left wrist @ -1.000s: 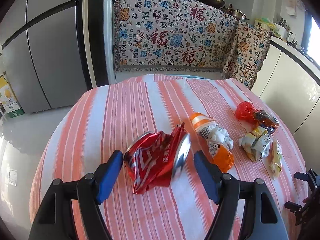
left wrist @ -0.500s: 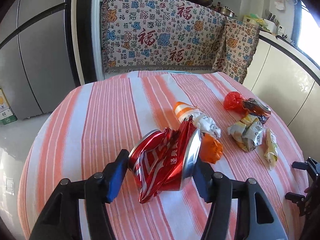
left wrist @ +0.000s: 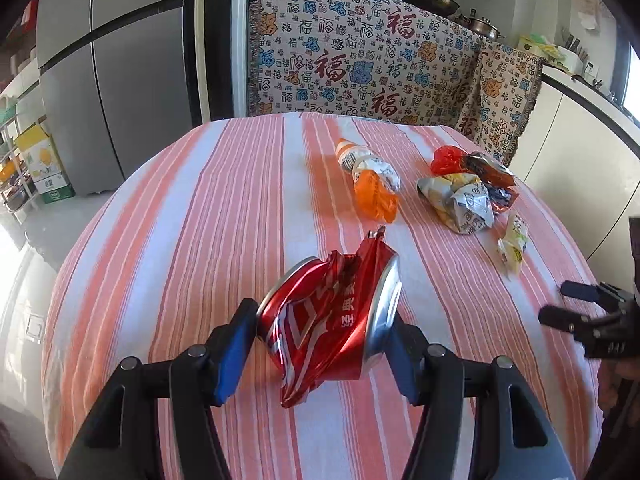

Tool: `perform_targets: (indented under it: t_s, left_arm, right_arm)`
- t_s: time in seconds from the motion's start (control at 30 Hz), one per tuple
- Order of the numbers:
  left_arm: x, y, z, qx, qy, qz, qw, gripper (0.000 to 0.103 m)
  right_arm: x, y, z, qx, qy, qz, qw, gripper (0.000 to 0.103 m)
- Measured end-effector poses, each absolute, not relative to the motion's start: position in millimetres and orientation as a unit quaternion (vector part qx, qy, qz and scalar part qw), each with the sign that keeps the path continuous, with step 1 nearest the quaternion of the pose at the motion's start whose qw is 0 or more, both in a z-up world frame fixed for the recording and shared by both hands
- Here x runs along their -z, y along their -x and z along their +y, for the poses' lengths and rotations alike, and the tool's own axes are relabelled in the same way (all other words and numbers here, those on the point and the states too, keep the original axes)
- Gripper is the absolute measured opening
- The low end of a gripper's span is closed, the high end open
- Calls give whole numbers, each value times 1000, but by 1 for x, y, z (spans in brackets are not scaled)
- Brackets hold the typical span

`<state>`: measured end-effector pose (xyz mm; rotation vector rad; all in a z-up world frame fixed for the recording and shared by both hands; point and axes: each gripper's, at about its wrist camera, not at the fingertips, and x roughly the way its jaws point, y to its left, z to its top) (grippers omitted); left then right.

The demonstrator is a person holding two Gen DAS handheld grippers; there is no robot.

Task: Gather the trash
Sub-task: 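Grasp the crushed red can with the left tool while the right tool grasps the Taiwan snack bar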

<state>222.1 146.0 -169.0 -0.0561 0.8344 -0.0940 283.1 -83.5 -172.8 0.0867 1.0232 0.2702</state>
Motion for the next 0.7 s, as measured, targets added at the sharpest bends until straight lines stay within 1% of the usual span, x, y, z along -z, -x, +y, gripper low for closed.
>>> perform_targets:
  t_s: [0.17, 0.2, 0.27, 0.33, 0.37, 0.4, 0.43, 0.53, 0.7]
  left_arm:
    - [169, -207, 135, 29, 27, 405, 913, 62]
    - [170, -205, 134, 29, 28, 406, 913, 62]
    - [170, -203, 131, 30, 30, 406, 913, 62]
    - [170, -199, 128, 29, 31, 406, 913, 62]
    - [170, -196, 128, 30, 33, 405, 913, 62]
    - [170, -194, 127, 31, 36, 404, 914, 62]
    - [170, -191, 127, 32, 38, 404, 913, 62]
    - [171, -185, 124, 33, 39, 404, 913, 62]
    - [169, -173, 115, 41, 47, 403, 913, 62]
  right_arm:
    - [169, -337, -67, -87, -96, 500, 857, 99]
    - [171, -343, -61, -77, -85, 503, 856, 99]
    - [172, -347, -51, -43, -32, 500, 864, 90]
    - [171, -339, -50, -29, 4, 488, 872, 62]
    - [169, -333, -54, -32, 9, 484, 874, 54]
    - [168, -327, -59, -38, 11, 483, 875, 40]
    - [167, -322, -65, -47, 11, 484, 874, 35]
    - [165, -298, -80, -83, 22, 486, 870, 31]
    - [164, -252, -108, -129, 49, 498, 856, 31]
